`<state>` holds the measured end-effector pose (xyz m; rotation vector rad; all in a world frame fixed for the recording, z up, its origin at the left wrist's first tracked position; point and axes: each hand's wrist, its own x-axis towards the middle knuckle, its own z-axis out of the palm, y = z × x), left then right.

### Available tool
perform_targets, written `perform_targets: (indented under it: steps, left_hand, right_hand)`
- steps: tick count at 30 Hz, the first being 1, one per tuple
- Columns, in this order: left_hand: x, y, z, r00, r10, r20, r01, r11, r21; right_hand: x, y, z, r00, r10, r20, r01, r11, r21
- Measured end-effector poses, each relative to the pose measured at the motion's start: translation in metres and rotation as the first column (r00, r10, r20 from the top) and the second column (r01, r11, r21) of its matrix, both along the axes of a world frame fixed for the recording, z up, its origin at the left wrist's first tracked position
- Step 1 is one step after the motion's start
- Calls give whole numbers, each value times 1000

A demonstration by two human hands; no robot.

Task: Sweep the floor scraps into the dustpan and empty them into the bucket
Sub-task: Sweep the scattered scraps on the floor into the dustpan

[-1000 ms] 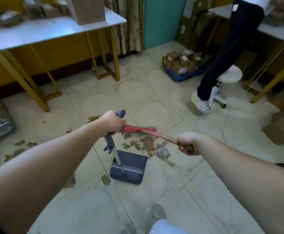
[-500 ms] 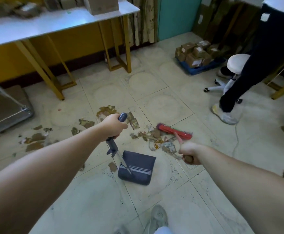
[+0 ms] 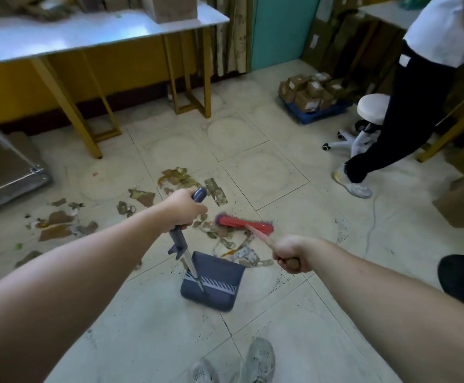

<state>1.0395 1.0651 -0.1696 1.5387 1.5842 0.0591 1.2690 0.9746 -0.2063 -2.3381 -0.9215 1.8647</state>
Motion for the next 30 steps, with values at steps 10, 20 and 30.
perform_targets:
  steps: [10,20,30]
  left_hand:
    - [-61,-40,1,993,120,15,-119,993,-24]
    - [-55,-69,13,983,181,-33,-181,983,19]
    - [-33,-125,10,905,422,-50,-421,907,26]
  right_hand:
    - [-36,-6,12,995,80,57,-80,997,-1]
    - [-35,-8,34,996,78,53,-84,989,123]
    - [-11,-15,4,890,432,144,-452,878,161]
